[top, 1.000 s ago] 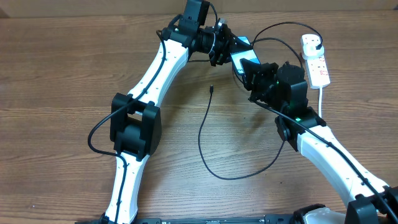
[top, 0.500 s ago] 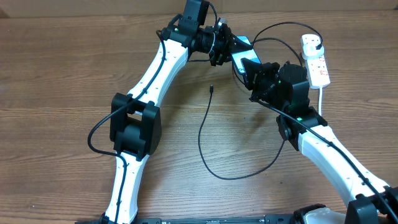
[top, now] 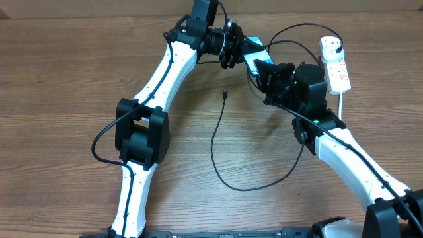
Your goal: Plug charger to phone and switch on socket
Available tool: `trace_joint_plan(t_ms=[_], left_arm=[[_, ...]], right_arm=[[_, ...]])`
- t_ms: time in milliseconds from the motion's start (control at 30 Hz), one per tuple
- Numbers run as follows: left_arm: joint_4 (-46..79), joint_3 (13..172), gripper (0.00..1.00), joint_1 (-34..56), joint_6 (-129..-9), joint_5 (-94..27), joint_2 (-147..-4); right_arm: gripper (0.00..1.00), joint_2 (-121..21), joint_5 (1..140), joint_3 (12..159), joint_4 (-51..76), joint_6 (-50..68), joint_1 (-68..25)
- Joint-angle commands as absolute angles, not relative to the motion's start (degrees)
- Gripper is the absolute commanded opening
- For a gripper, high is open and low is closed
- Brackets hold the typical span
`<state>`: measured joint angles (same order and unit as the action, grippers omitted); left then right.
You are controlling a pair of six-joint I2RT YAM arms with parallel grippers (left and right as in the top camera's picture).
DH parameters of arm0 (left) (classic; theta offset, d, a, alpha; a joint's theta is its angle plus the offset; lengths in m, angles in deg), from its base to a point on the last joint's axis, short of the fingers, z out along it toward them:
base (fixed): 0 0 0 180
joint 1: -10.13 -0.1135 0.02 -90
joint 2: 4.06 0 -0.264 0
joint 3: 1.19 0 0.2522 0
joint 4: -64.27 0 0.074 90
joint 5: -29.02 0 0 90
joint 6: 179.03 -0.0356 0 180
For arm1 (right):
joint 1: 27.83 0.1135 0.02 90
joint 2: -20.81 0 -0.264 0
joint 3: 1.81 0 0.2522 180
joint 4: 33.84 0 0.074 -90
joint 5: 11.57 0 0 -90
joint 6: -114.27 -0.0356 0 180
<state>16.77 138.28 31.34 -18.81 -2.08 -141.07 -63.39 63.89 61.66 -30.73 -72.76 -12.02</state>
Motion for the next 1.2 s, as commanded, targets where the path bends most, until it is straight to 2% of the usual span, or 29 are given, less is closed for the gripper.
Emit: trace_joint_plan(t_ms=[0,433,500,667,867,1167], left_arm=[[19.66,139.44,0.04,27.23,-18.11,-5.36,-140.13],[19.59,139.44,0.04,23.43,-25.26,-1.08,-140.13],[18.98,139.44,0.04,22.86,-26.02,-0.97,-140.13],[18.87,139.44,0.04,21.00,-27.42,0.82,-140.13],[18.83,139.44,0.04,18.81,-32.21,6.00,-140.13],[18.81,139.44,0.04,16.72,-41.52,15.60,-140.13]], right_arm=[[0.05,-65.47,59.56,59.26,-27.43,-63.91,-10.92],[0.47,-65.47,60.87,59.28,-29.01,-63.73,-10.99],[0.49,-65.47,60.87,59.28,-29.20,-62.44,-11.23],[0.62,-65.47,60.76,59.28,-30.19,-54.88,-12.39],[0.71,-65.47,58.16,59.28,-28.85,-40.04,-13.46],[0.83,-65.45,54.82,62.65,-11.91,-23.78,-13.46]])
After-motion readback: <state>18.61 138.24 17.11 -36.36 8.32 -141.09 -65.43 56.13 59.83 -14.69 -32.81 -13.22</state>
